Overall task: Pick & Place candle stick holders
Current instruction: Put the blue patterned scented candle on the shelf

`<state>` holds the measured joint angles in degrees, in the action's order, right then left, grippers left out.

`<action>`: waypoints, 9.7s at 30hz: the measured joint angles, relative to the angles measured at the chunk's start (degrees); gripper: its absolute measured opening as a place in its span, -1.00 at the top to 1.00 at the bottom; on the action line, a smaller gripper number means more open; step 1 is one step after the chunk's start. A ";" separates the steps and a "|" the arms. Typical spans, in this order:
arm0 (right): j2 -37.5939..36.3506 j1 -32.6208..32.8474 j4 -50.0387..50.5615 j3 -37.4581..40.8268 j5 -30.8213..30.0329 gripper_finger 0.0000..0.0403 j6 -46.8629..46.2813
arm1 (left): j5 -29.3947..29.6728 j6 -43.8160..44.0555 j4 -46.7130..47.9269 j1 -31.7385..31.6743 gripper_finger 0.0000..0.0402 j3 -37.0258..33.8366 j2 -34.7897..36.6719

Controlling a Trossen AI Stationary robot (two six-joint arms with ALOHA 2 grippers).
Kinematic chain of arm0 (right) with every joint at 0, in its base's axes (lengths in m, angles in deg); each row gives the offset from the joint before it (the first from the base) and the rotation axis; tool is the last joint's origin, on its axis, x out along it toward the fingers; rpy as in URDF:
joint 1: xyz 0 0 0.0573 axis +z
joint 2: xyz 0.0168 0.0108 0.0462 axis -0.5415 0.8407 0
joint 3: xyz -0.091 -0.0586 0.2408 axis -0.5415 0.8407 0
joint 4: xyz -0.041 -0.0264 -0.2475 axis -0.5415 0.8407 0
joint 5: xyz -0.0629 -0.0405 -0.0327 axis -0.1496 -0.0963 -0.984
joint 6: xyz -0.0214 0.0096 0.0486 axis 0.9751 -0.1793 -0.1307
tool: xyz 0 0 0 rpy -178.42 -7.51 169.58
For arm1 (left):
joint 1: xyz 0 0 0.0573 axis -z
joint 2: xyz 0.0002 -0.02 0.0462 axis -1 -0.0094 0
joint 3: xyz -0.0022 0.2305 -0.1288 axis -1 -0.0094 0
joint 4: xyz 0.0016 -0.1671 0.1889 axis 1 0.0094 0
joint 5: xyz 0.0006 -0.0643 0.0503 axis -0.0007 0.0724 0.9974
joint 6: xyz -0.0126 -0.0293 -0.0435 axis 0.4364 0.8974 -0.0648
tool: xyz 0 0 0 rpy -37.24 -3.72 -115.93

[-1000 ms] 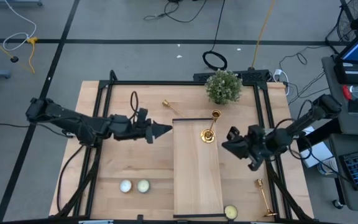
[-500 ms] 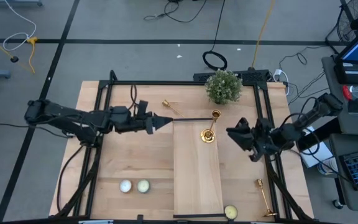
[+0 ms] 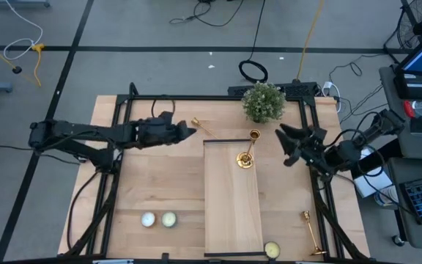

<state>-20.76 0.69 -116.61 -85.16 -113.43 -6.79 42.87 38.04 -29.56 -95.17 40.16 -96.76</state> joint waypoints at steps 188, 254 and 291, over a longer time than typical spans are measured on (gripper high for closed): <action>-4.08 -6.01 -3.09 0.04 -17.74 0.15 22.40 | -44.71 -48.54 38.28 -29.68 0.24 38.34 -41.88; 6.80 13.37 -3.73 0.04 -17.48 0.15 0.04 | -4.65 -0.43 54.80 43.71 0.24 26.93 -16.46; 8.31 19.52 -2.67 0.04 -11.53 0.15 -3.41 | -14.59 3.64 45.92 42.72 -0.67 22.88 -32.74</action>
<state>-12.45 20.21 -119.28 -85.12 -124.96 -10.20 28.27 41.68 16.36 -52.45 63.05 -129.50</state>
